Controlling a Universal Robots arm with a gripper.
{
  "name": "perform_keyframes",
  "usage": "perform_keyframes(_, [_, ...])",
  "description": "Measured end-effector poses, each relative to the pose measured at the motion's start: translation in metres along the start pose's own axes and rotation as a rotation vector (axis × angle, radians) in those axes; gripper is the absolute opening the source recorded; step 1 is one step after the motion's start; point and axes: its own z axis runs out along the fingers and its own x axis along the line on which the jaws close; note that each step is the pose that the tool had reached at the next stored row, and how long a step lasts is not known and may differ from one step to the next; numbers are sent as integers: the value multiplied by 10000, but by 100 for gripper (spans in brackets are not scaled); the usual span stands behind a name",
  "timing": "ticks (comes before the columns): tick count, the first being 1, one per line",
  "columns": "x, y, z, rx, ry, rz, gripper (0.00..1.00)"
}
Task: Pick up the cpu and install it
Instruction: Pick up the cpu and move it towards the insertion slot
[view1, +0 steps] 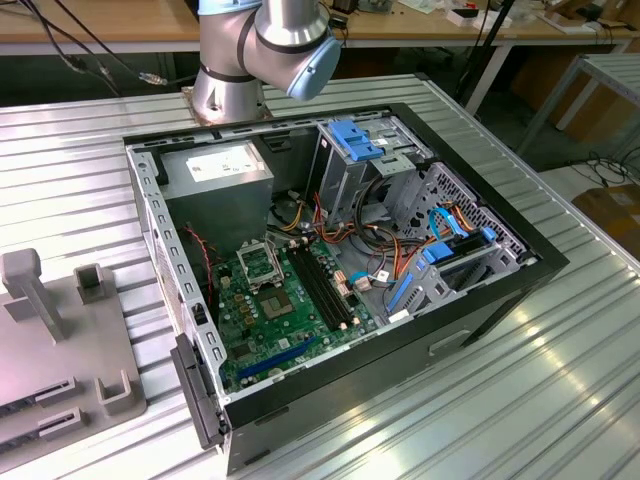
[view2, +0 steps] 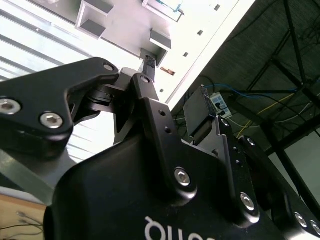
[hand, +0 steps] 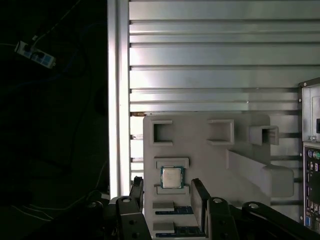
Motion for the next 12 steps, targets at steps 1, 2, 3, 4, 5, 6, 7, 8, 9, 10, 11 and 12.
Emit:
perform_keyframes(1, [0,0,1,-1,-1,-1,51])
perform_keyframes(2, [0,0,1,-1,-1,-1,51])
perform_keyframes(3, [0,0,1,0,-1,-1,51])
perform_keyframes(4, [0,0,1,0,-1,-1,51])
perform_keyframes(5, [0,0,1,0,-1,0,51])
perform_keyframes(6, [0,0,1,-1,-1,-1,51])
perform_keyframes(7, [0,0,1,0,-1,-1,51])
perform_keyframes(8, [-1,0,3,-1,-1,-1,51])
perform_keyframes(9, [-1,0,6,-2,-4,-1,52])
perform_keyframes(10, [-1,-1,11,-3,-5,-2,58])
perform_keyframes(11, [0,-2,25,-2,-3,-1,58])
perform_keyframes(12, [-1,-5,40,-1,-1,-1,64])
